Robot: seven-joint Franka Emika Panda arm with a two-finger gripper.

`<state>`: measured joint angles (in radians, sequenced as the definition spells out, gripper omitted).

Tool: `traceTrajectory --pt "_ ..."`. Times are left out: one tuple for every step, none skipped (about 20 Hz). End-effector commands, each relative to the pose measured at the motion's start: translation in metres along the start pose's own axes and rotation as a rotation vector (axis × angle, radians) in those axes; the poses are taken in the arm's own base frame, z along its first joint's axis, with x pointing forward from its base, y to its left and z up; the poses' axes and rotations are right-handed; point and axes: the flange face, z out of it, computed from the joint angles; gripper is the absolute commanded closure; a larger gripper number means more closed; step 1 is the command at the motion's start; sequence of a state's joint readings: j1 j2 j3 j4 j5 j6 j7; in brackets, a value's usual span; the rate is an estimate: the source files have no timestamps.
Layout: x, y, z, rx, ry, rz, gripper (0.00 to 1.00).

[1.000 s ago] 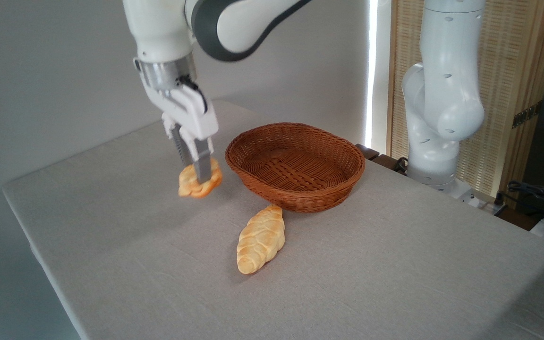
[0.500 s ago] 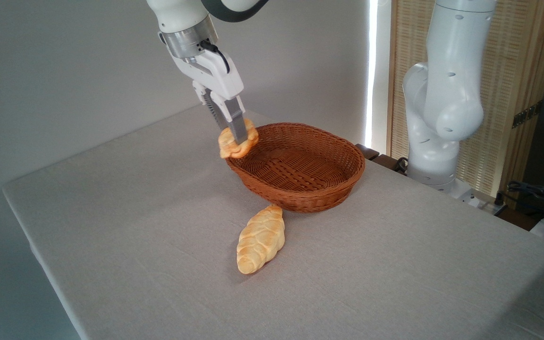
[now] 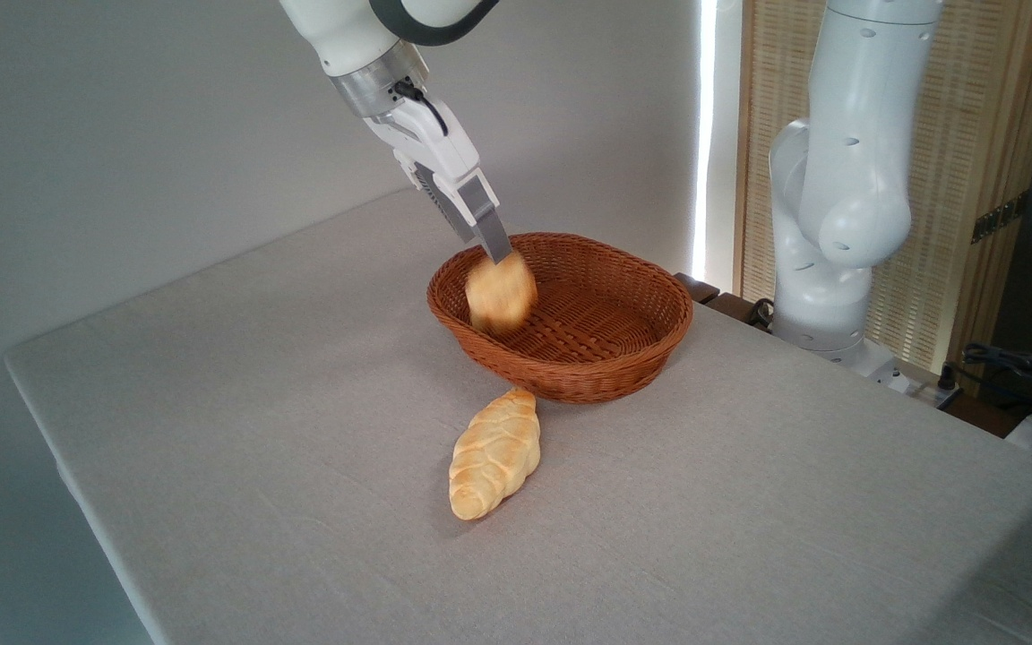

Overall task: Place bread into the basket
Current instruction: 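Open the gripper to drop the roll, then raise the gripper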

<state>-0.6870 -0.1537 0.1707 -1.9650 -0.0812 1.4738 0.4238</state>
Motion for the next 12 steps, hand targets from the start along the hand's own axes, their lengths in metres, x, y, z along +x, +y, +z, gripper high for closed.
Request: traceTrajectory --pt "-0.001 0.0 0.001 -0.025 -0.003 -0.002 0.0" --pt "-0.002 -0.003 0.0 -0.021 0.004 -0.004 0.0" --pt "-0.005 -0.009 -0.007 -0.014 0.027 -0.008 0.0" --pt "-0.009 -0.018 -0.015 -0.003 0.052 -0.009 0.0" --pt "-0.011 -0.029 -0.024 0.014 0.09 -0.012 0.0" --pt "-0.015 -0.043 -0.033 0.033 0.137 -0.026 0.0" --pt "-0.021 -0.06 -0.046 0.058 0.2 -0.058 0.0" --pt "-0.025 -0.075 -0.053 0.079 0.251 -0.089 0.0" --pt "-0.031 -0.092 -0.06 0.104 0.304 -0.124 0.0" --pt "-0.037 -0.107 -0.066 0.126 0.348 -0.153 0.0" --pt "-0.043 -0.122 -0.07 0.149 0.39 -0.184 0.0" --pt "-0.047 -0.136 -0.072 0.171 0.415 -0.204 0.0"
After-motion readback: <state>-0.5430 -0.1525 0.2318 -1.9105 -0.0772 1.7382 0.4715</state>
